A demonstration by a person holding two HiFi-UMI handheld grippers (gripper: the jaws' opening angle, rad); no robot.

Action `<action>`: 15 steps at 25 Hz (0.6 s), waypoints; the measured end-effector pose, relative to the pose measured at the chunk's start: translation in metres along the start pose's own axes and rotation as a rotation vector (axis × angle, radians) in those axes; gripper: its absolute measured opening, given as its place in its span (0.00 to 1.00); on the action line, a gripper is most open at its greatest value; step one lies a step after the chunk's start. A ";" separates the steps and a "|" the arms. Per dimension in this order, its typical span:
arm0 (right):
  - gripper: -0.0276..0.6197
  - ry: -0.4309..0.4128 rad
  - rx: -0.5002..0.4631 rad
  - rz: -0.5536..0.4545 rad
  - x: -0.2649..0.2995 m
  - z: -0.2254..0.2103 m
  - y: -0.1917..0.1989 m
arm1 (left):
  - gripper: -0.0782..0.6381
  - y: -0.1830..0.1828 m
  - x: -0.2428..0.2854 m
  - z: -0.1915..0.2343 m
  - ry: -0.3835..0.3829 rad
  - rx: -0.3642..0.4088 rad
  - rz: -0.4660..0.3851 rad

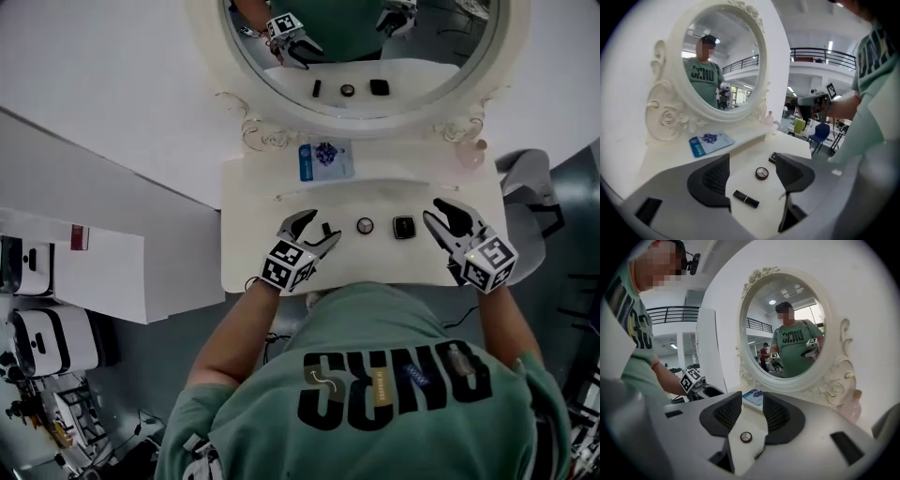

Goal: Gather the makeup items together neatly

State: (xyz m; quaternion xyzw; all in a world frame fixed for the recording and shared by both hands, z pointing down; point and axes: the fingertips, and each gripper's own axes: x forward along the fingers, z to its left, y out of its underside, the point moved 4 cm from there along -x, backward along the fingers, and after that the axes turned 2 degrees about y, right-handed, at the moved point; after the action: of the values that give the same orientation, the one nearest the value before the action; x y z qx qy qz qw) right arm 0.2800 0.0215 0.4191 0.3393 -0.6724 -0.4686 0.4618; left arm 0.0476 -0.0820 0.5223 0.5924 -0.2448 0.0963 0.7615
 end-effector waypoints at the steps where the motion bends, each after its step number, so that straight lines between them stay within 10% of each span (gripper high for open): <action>1: 0.25 -0.021 -0.004 0.005 0.016 0.007 -0.004 | 0.54 0.001 -0.018 0.009 -0.027 -0.028 -0.034; 8: 0.25 -0.159 -0.049 0.040 0.102 0.059 -0.020 | 0.33 0.019 -0.101 0.058 -0.182 -0.165 -0.170; 15: 0.25 -0.195 -0.056 0.049 0.118 0.070 -0.023 | 0.34 0.000 -0.087 0.086 -0.192 -0.162 -0.169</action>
State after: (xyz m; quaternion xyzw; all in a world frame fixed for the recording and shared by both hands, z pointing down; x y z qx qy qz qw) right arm 0.1741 -0.0687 0.4233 0.2627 -0.7089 -0.5063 0.4148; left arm -0.0494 -0.1516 0.4952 0.5540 -0.2727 -0.0451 0.7853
